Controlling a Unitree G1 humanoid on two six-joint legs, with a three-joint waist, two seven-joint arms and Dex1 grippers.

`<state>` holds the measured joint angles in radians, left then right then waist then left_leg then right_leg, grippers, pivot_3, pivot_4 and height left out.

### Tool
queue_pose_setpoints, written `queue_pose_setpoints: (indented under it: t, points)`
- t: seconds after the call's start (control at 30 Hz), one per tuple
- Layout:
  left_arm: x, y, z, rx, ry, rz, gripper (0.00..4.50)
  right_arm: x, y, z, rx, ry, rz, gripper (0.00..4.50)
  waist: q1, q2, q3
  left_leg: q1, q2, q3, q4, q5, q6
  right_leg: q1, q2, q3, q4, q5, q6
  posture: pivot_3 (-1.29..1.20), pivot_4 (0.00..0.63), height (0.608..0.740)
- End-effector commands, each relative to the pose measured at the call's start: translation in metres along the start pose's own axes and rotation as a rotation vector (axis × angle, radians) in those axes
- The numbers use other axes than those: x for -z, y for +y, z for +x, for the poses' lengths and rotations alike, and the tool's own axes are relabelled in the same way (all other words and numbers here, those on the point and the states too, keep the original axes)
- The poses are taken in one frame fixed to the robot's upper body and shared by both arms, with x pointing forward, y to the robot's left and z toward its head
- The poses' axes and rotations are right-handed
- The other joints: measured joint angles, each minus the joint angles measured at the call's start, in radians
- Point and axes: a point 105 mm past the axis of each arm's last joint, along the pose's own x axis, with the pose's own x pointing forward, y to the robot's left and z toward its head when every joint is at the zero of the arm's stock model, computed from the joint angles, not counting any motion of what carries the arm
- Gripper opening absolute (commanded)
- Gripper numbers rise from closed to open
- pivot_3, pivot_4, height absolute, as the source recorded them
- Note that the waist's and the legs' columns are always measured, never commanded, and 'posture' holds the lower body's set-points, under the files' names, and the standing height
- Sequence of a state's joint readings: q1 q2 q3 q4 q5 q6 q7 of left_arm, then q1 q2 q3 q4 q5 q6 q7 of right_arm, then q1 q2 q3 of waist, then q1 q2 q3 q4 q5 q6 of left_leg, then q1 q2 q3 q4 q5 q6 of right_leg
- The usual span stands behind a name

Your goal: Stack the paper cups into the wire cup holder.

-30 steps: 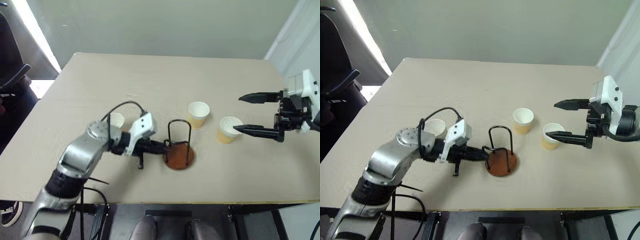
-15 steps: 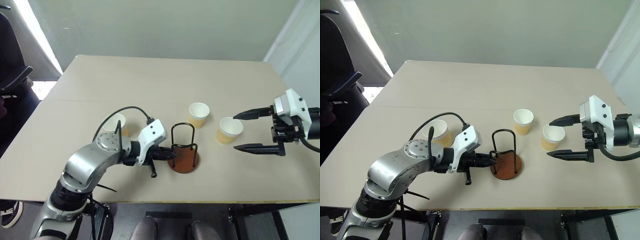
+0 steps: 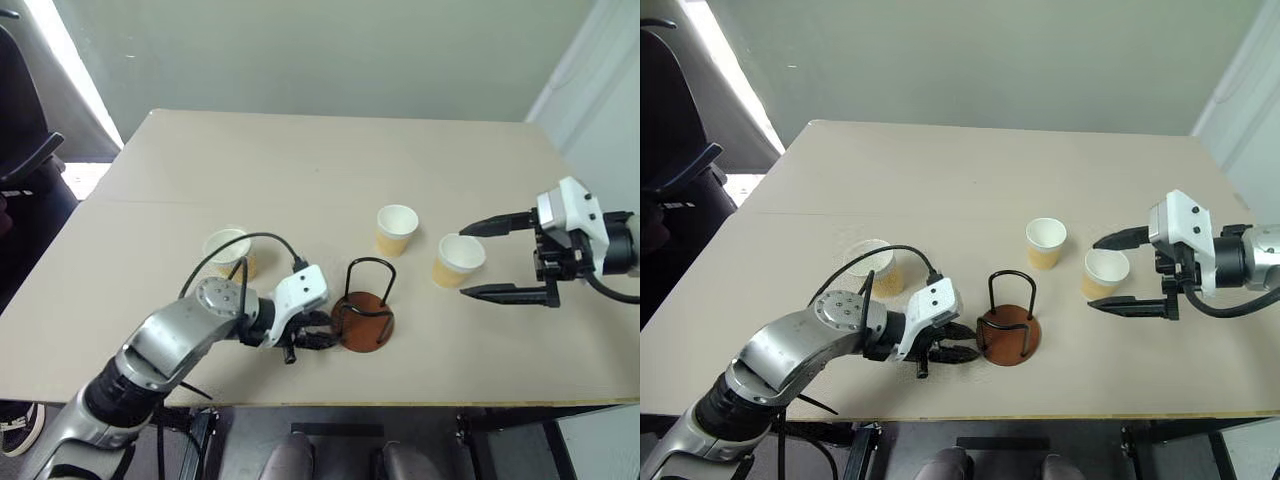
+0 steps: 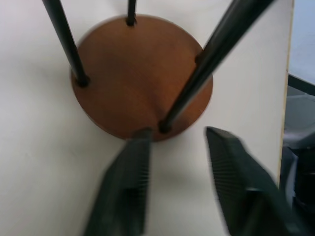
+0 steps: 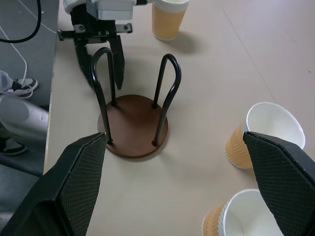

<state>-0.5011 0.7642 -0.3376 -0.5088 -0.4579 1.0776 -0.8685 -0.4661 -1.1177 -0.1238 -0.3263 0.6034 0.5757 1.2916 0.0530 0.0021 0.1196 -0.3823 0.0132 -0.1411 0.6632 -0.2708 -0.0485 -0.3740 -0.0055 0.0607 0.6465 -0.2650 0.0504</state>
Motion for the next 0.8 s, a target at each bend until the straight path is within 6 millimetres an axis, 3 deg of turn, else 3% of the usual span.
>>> queue_pose_setpoints:
  t: [0.03, 0.13, 0.4, 0.5, 0.7, 0.8]
  points:
    - [-0.008, -0.002, -0.005, 0.008, -0.034, 0.028, 3.17, -0.009, -0.001, -0.001, 0.008, -0.003, -0.049, 4.50, 0.000, 0.000, 0.000, 0.000, 0.000, 0.000, 0.000, 0.000, 0.000, 0.000, 0.000, 0.000, 0.000, 0.000, 0.000, 0.00, 0.150, 0.740]
    - [-0.012, 0.000, -0.023, -0.005, -0.082, 0.035, 4.19, 0.001, -0.005, 0.001, 0.012, 0.050, -0.050, 4.50, 0.000, 0.000, 0.000, 0.000, 0.000, 0.000, 0.000, 0.000, 0.000, 0.000, 0.000, 0.000, 0.000, 0.000, 0.000, 0.00, 0.150, 0.740]
    - [-0.009, 0.040, -0.117, -0.284, -0.093, 0.165, 4.19, 0.027, -0.029, 0.004, 0.044, 0.199, -0.073, 4.50, -0.013, 0.000, 0.001, 0.000, 0.001, 0.000, -0.003, -0.001, 0.000, -0.003, 0.001, 0.001, 0.001, 0.000, -0.002, 0.00, 0.150, 0.740]
    - [-0.032, 0.042, -0.158, -0.352, -0.184, 0.217, 4.19, 0.040, -0.037, 0.016, 0.012, 0.244, -0.089, 4.50, -0.013, -0.001, 0.001, 0.000, 0.001, 0.000, -0.003, -0.003, 0.002, -0.004, 0.001, 0.001, 0.000, 0.000, -0.003, 0.00, 0.150, 0.740]
    - [-0.072, 0.014, -0.182, -0.307, -0.333, 0.342, 4.19, 0.063, -0.042, 0.031, -0.054, 0.316, -0.097, 4.50, -0.010, -0.001, 0.001, -0.003, 0.001, 0.000, -0.002, -0.004, 0.003, -0.006, -0.001, 0.001, 0.000, 0.000, -0.004, 0.00, 0.150, 0.740]
    - [-0.073, 0.006, -0.186, -0.287, -0.358, 0.340, 4.19, 0.074, -0.043, 0.034, -0.068, 0.340, -0.097, 4.50, -0.011, -0.001, 0.001, -0.006, 0.001, 0.001, -0.002, -0.005, 0.002, -0.009, -0.001, 0.001, 0.000, -0.001, -0.005, 0.00, 0.150, 0.740]
